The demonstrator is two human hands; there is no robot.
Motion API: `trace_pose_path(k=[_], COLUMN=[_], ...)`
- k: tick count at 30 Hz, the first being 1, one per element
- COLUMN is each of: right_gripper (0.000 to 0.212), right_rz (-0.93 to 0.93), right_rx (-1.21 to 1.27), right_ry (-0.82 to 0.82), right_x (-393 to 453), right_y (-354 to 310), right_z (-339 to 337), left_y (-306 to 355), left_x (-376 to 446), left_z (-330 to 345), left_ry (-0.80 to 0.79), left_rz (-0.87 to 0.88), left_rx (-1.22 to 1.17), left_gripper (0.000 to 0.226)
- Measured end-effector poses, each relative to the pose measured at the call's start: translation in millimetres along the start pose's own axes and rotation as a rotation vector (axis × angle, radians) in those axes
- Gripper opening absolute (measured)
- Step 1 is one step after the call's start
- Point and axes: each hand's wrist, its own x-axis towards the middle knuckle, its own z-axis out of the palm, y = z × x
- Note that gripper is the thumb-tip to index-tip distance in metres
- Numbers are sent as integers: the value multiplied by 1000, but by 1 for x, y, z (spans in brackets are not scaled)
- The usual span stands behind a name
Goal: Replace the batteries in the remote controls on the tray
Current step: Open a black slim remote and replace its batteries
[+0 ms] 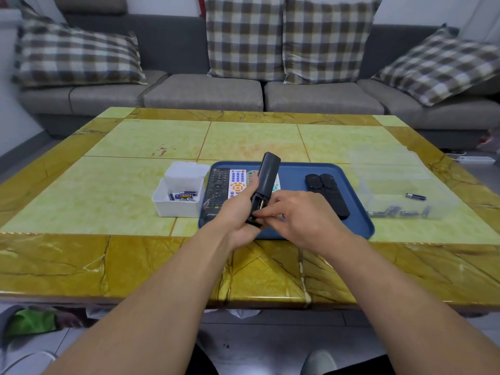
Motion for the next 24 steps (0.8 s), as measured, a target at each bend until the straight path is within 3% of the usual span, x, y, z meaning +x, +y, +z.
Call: trace_pose_path(k=[7,16,20,24], right_gripper=[17,19,22,23], right_rz=[-12,-5,-46,-116], right_rx=[90,59,-8,-131], right_ry=[-121,-102,-59,87], right_x=[-1,-6,-8,-8], right_y=[7,5,3,-4], right_z=[-3,-4,-3,6], left_y=[-2,-5,-7,-6], left_x=[-5,1,-1,-2], left_z=[-2,0,2,5], left_ry=[-64,-72,-78,-54], left_rz=[-172,-163,-173,-187], left_rx=[7,35,27,32], left_gripper=[31,30,35,39])
